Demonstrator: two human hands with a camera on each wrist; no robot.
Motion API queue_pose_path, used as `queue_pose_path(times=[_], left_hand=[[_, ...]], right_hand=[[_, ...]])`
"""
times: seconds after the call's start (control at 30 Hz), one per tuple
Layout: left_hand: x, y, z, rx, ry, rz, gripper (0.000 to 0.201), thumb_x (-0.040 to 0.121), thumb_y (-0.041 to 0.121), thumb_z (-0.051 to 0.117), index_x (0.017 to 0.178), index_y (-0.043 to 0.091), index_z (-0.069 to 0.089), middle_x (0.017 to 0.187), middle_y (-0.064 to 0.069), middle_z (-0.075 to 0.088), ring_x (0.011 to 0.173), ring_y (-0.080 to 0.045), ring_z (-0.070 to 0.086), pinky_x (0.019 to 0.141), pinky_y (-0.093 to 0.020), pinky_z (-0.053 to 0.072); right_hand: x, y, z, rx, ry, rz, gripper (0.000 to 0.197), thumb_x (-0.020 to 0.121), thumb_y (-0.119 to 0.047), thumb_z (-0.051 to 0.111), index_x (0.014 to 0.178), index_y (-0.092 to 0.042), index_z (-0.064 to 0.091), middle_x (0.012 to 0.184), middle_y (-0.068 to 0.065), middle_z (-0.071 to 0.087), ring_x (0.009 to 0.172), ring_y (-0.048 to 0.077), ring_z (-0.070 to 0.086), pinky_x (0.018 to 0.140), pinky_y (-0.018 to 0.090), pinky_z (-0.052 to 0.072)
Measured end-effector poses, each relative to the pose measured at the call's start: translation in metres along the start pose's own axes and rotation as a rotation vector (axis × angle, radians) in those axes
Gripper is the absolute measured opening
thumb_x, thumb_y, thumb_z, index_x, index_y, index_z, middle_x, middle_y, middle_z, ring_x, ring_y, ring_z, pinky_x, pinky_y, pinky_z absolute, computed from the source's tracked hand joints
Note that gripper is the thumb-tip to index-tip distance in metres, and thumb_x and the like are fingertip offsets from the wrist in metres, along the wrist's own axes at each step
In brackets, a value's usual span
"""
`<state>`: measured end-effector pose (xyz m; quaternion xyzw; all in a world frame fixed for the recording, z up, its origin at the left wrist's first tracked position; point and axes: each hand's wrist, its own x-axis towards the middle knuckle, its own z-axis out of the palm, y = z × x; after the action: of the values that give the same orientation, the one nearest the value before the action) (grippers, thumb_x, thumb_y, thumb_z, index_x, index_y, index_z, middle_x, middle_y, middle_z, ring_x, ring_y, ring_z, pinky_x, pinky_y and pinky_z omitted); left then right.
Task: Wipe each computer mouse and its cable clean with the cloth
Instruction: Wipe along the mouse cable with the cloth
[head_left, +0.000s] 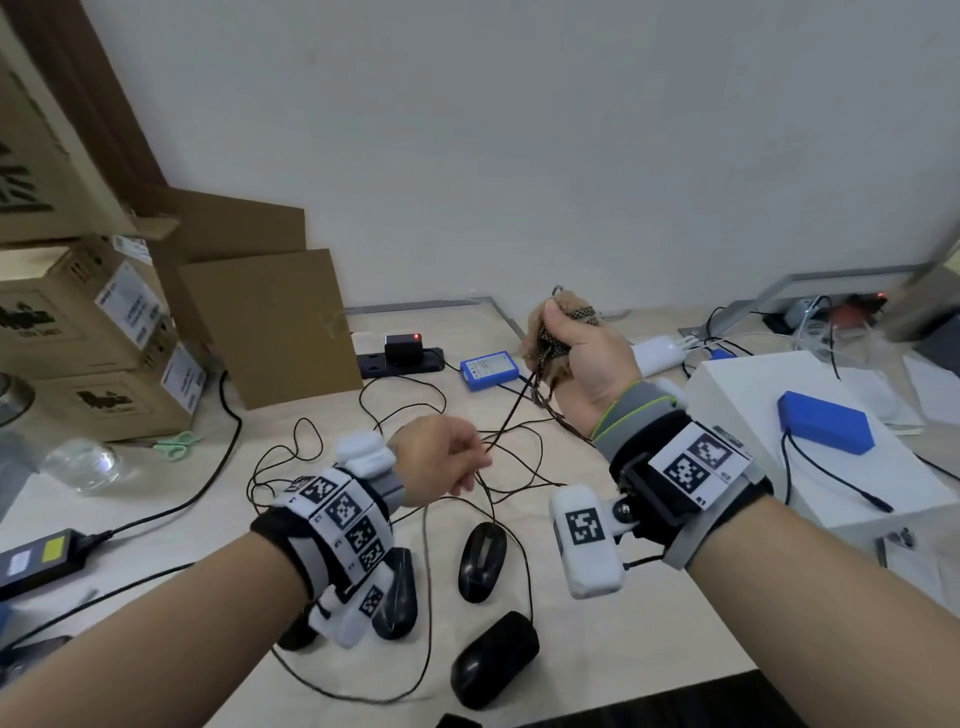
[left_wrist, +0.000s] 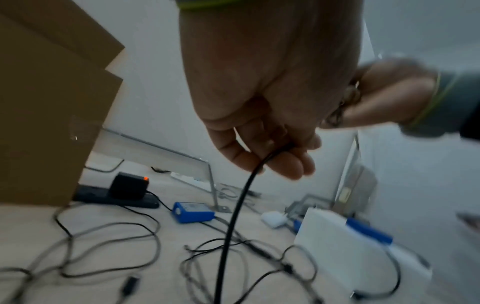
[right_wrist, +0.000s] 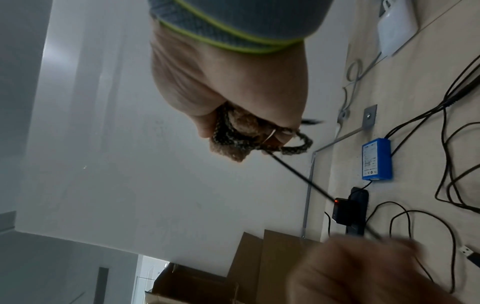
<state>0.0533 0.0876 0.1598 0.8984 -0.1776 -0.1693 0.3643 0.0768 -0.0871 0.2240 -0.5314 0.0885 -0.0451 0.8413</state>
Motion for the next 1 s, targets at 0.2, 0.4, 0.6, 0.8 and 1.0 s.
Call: queue_pose_path(times=[0.2, 0.4, 0.6, 0.8, 1.0], left_hand=[[-0.008, -0.038, 0.004, 0.680, -0.447, -0.115, 0.026, 0.093, 0.044, 0.056, 0.086, 0.022, 0.067, 0.085, 0.010, 0.071, 0.079, -0.009, 0.067, 0.073, -0.027, 0.053], [0.001, -0.020, -0.002, 0.371, -0.204, -0.051, 0.038, 0.090, 0.043, 0.063, 0.125, 0.030, 0.058, 0.121, 0.012, 0.064, 0.106, -0.008, 0.061, 0.094, -0.031, 0.050], [0.003, 0.046, -0.006, -0.982, 0.184, -0.102, 0.012, 0.102, 0.022, 0.046, 0.101, 0.011, 0.053, 0.065, -0.002, 0.060, 0.057, -0.017, 0.055, 0.060, -0.030, 0.053], [-0.001, 0.036, -0.007, -0.568, 0.396, 0.032, 0.024, 0.095, 0.018, 0.059, 0.072, 0.017, 0.063, 0.047, 0.011, 0.047, 0.038, -0.001, 0.033, 0.042, -0.013, 0.027], [-0.009, 0.045, -0.007, -0.498, 0.296, 0.087, 0.020, 0.097, 0.021, 0.057, 0.087, 0.005, 0.066, 0.063, -0.004, 0.063, 0.037, 0.002, 0.044, 0.042, -0.014, 0.035]], right_hand=[[0.001, -0.004, -0.001, -0.019, 0.002, -0.036, 0.017, 0.094, -0.005, 0.056, 0.078, -0.009, 0.058, 0.067, 0.004, 0.060, 0.057, 0.019, 0.053, 0.053, 0.025, 0.046], [-0.011, 0.014, 0.007, -0.055, -0.067, 0.009, 0.013, 0.095, -0.011, 0.057, 0.083, -0.009, 0.058, 0.072, 0.006, 0.059, 0.061, 0.019, 0.056, 0.058, 0.028, 0.048], [-0.022, 0.024, 0.006, -0.068, -0.147, 0.020, 0.010, 0.094, -0.013, 0.057, 0.087, -0.007, 0.061, 0.082, 0.008, 0.062, 0.074, 0.019, 0.059, 0.065, 0.026, 0.049], [-0.015, 0.016, 0.001, 0.030, 0.022, 0.018, 0.006, 0.095, -0.011, 0.056, 0.093, -0.005, 0.058, 0.081, 0.012, 0.060, 0.066, 0.023, 0.057, 0.057, 0.028, 0.048], [-0.015, 0.011, 0.004, 0.023, 0.036, 0.052, 0.005, 0.092, -0.010, 0.062, 0.088, -0.009, 0.059, 0.072, 0.006, 0.062, 0.059, 0.021, 0.059, 0.057, 0.030, 0.046]])
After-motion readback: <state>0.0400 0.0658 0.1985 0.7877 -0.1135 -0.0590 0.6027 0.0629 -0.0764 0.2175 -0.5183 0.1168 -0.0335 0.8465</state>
